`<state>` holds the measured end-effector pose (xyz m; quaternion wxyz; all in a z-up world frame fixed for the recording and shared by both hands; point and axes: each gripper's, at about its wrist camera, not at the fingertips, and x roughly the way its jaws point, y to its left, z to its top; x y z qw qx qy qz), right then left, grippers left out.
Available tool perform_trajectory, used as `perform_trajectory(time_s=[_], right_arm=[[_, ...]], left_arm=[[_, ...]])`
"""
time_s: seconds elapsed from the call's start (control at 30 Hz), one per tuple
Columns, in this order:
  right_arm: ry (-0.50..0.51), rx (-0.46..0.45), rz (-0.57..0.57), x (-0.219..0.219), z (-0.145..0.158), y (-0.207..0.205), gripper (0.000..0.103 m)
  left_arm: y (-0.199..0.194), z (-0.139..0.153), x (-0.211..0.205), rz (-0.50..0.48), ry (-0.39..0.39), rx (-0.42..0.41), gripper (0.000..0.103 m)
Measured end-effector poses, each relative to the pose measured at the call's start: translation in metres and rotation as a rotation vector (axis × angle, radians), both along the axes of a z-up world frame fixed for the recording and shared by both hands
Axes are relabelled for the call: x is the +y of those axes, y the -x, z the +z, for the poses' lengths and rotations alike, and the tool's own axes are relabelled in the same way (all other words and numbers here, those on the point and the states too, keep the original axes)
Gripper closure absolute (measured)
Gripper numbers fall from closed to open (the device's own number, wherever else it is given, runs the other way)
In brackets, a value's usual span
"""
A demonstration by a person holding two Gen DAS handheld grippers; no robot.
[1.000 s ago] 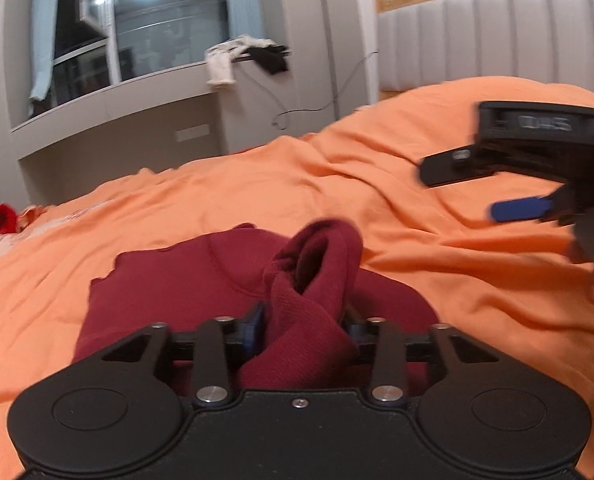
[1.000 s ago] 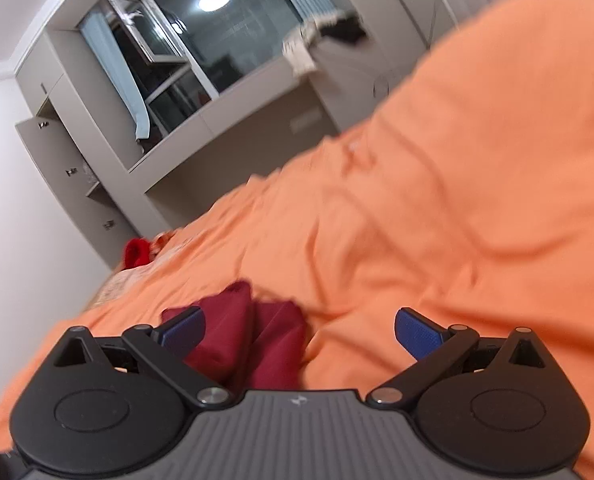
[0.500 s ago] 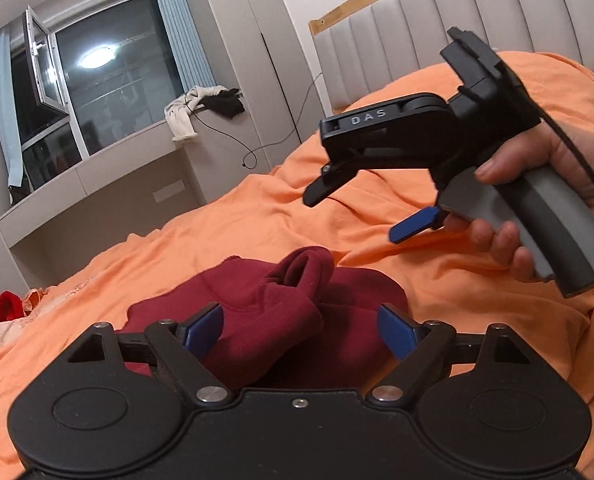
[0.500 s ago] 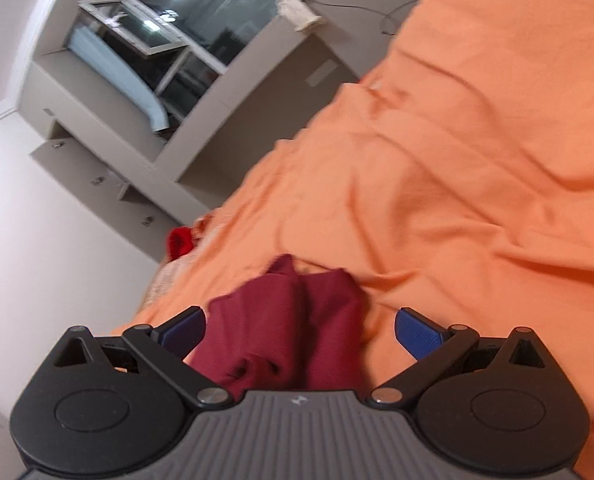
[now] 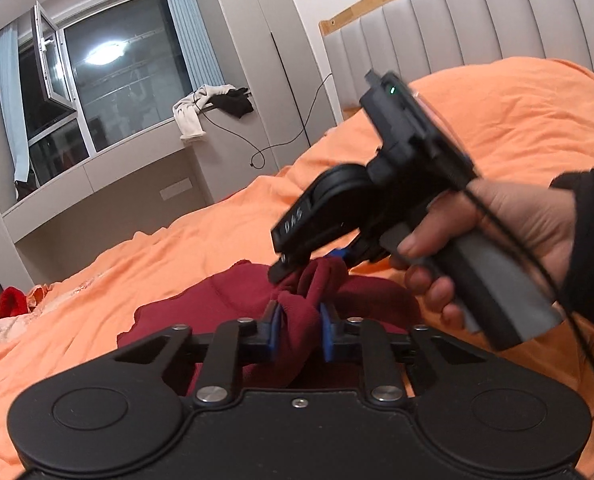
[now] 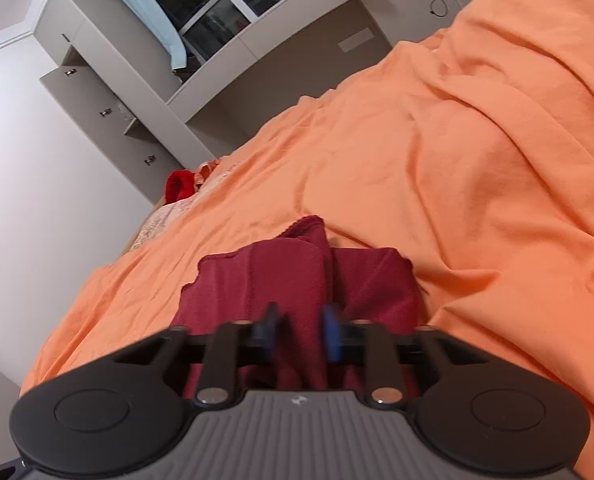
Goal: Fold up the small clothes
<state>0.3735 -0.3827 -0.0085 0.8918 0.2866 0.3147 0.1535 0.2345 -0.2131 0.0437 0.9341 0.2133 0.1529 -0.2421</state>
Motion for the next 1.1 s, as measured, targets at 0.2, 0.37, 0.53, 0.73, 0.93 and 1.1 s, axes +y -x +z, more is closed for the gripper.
perform_trajectory(time_s=[0.2,0.37,0.53,0.73,0.93,1.1], right_arm=[[0.018,-0.1,-0.007,-0.007,0.024,0.015,0.097],[0.016,-0.154,-0.041,-0.024,0.039,0.032,0.097],[0.039,-0.12,-0.062,-0.036,0.029,0.04,0.097],[0.084,-0.037,-0.066,-0.036,0.011,0.038,0.097],[0.119,-0.023,-0.068,-0.03,0.01,0.04,0.093],[0.156,-0.018,-0.065,-0.026,0.009,0.04,0.09]], left_arm=[[0.002,0.002,-0.001,-0.003,0.038,-0.026,0.085],[0.011,0.0,-0.006,-0.035,0.072,-0.051,0.085],[0.014,-0.014,-0.021,-0.076,0.061,-0.021,0.085],[0.009,-0.031,-0.028,-0.081,0.045,0.038,0.082],[0.003,-0.029,-0.016,-0.112,0.109,0.097,0.066],[0.003,-0.018,-0.001,-0.153,0.233,0.182,0.033]])
